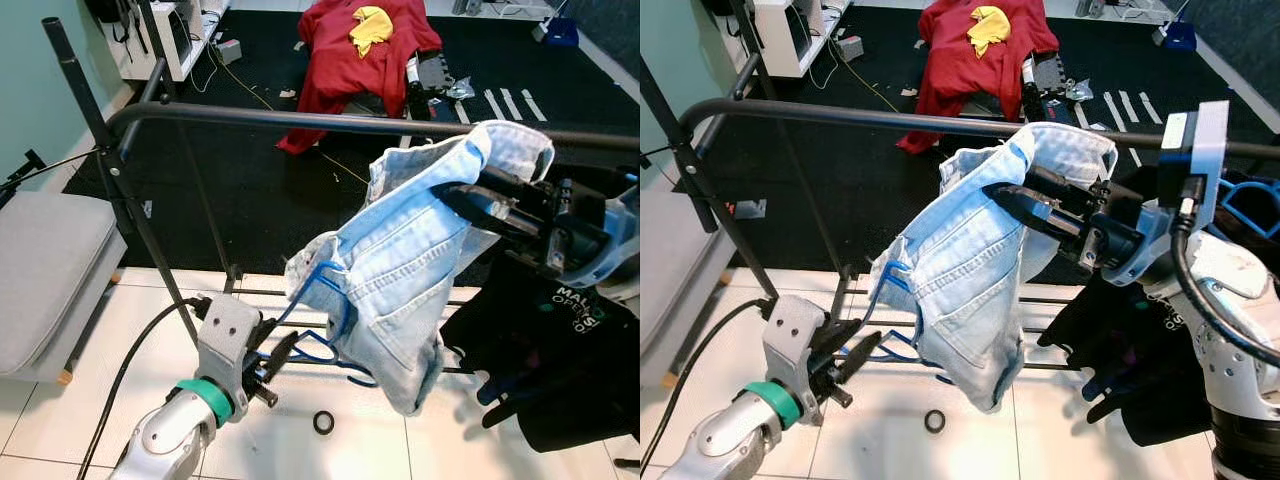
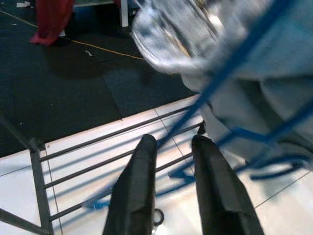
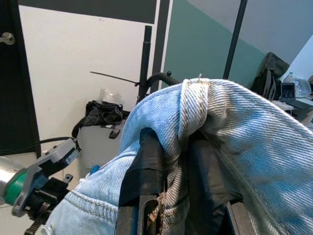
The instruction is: Hang hanger
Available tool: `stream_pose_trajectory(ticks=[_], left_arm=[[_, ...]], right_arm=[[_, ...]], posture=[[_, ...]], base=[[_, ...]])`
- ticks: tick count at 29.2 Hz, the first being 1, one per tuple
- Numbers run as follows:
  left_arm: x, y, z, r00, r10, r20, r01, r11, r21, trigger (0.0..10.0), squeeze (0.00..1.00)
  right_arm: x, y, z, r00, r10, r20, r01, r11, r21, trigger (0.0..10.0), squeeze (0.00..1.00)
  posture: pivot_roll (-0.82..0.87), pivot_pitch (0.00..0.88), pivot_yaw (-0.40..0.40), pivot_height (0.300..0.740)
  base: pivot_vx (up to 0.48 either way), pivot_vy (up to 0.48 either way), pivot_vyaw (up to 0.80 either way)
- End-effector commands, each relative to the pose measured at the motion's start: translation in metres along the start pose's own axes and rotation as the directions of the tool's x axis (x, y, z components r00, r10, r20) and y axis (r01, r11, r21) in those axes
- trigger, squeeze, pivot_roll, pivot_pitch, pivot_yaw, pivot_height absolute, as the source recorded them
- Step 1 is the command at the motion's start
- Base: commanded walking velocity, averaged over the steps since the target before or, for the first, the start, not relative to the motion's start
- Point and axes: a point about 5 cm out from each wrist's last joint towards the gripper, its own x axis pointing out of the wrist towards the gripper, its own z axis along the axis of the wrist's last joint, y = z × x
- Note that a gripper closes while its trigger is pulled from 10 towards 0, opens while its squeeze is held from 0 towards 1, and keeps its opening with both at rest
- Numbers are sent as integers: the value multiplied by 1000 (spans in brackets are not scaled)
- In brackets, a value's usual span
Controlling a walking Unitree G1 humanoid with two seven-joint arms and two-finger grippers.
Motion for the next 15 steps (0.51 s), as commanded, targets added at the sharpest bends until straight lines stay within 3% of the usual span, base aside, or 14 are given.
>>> stream_pose_trajectory(ticks=[1,8,11,13,14,15], left_arm=[[2,-2,-5,1000,-6,-7,6,999,-35,0,0],[7,0,-1,1000,8,15,-8,1000,-9,0,0],[4,11,-3,996,90,1,-90,995,54,0,0],[1,26,-4,978,209,-4,-207,972,108,0,0],[1,26,-4,978,209,-4,-207,972,108,0,0],[-1,35,-3,956,292,5,-290,947,139,0,0]], right_arm=[[2,3,14,998,30,61,-28,999,-31,0,0],[4,3,16,997,32,73,-30,999,-30,0,0],[2,3,15,997,21,72,-20,1000,-23,0,0],[1,5,12,998,8,69,-7,1000,-11,0,0],[1,5,12,998,8,69,-7,1000,-11,0,0],[0,5,9,998,-2,63,3,1000,-4,0,0]], posture=[[-133,179,59,740],[-136,179,63,740],[-133,183,65,740],[-130,187,68,740],[-130,187,68,740],[-128,187,69,740]], base=[[0,0,0],[0,0,0],[0,0,0],[0,0,0],[0,0,0],[0,0,0]])
